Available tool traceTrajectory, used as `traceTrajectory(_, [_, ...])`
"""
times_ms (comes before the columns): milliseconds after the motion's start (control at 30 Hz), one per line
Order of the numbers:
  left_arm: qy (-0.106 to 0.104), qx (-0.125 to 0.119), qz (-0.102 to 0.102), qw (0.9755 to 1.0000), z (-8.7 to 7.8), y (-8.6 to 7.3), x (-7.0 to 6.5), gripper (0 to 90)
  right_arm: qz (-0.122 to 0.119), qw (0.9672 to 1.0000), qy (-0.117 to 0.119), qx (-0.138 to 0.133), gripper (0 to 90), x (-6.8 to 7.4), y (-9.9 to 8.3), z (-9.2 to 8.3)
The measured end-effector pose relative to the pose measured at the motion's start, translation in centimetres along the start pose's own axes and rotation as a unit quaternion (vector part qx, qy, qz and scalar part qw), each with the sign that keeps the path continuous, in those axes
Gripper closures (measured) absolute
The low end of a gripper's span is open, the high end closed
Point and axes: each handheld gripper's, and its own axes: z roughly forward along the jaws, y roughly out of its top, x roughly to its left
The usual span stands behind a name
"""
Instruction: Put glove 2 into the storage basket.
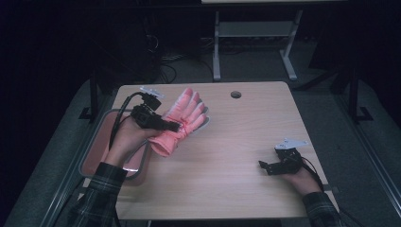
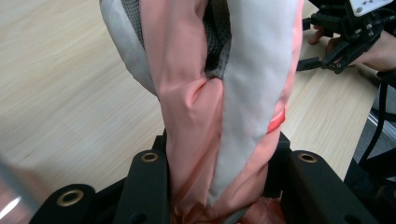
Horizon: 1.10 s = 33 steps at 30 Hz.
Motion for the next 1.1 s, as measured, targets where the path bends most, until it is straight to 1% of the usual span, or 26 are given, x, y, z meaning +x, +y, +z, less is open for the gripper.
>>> traceTrajectory(100, [0.005,-0.01,-0.009,0.9999,-1.5,-0.6,0.5,63.0,0.0,1.0,0.0,0.0,10.2,0.0,0.0,0.0])
traceTrajectory(133, [0.012,-0.015,-0.012,0.9997,-2.2,-0.9,0.8,62.9,0.0,1.0,0.0,0.0,10.2,0.0,0.0,0.0])
traceTrajectory(167, [0.015,-0.017,-0.017,0.9996,-2.7,-1.1,1.0,62.9,0.0,1.0,0.0,0.0,10.2,0.0,0.0,0.0])
traceTrajectory(233, [0.021,-0.021,-0.023,0.9993,-3.4,-1.6,1.3,62.9,0.0,1.0,0.0,0.0,10.2,0.0,0.0,0.0])
traceTrajectory(367, [0.033,-0.03,-0.04,0.9982,-5.2,-3.0,2.4,62.9,0.0,1.0,0.0,0.0,10.2,0.0,0.0,0.0])
traceTrajectory(500, [0.044,-0.042,-0.063,0.9962,-6.7,-4.7,3.8,62.9,0.001,1.0,-0.001,0.0,10.2,0.0,0.0,0.0])
traceTrajectory(600, [0.052,-0.047,-0.083,0.9941,-7.8,-6.1,4.8,62.8,0.002,1.0,-0.001,-0.001,10.2,0.0,0.0,0.0])
traceTrajectory(633, [0.056,-0.049,-0.092,0.993,-8.1,-6.8,5.2,62.8,0.002,1.0,-0.001,-0.001,10.2,0.0,0.0,0.0])
traceTrajectory(667, [0.059,-0.05,-0.096,0.9924,-8.3,-7.2,5.5,62.8,0.002,1.0,-0.001,-0.001,10.2,0.0,0.0,0.0])
traceTrajectory(733, [0.065,-0.051,-0.11,0.9905,-8.7,-8.2,6.3,62.8,0.002,1.0,-0.001,-0.001,10.2,0.0,0.0,0.0])
traceTrajectory(800, [0.072,-0.052,-0.126,0.9881,-8.9,-9.2,7.0,62.8,0.002,1.0,-0.001,0.0,10.2,0.0,0.0,0.0])
traceTrajectory(900, [0.075,-0.051,-0.147,0.985,-9.0,-10.6,8.2,62.7,0.003,1.0,-0.002,0.0,10.2,0.0,0.0,0.0])
traceTrajectory(933, [0.075,-0.048,-0.156,0.9838,-8.9,-11.2,8.7,62.7,0.003,1.0,-0.002,0.0,10.3,0.0,0.0,0.0])
traceTrajectory(1000, [0.078,-0.041,-0.168,0.9819,-8.6,-11.8,9.3,62.6,0.004,1.0,-0.003,0.0,10.2,0.0,0.0,0.0])
traceTrajectory(1033, [0.076,-0.036,-0.173,0.9814,-8.2,-12.3,9.8,62.6,0.004,1.0,-0.003,0.0,10.2,0.0,0.0,0.0])
traceTrajectory(1067, [0.075,-0.035,-0.175,0.9811,-8.1,-12.4,9.9,62.6,0.004,1.0,-0.003,0.0,10.2,0.0,0.0,0.0])
traceTrajectory(1100, [0.073,-0.032,-0.181,0.9803,-7.7,-12.8,10.2,62.6,0.004,1.0,-0.003,0.0,10.2,0.0,0.0,0.0])
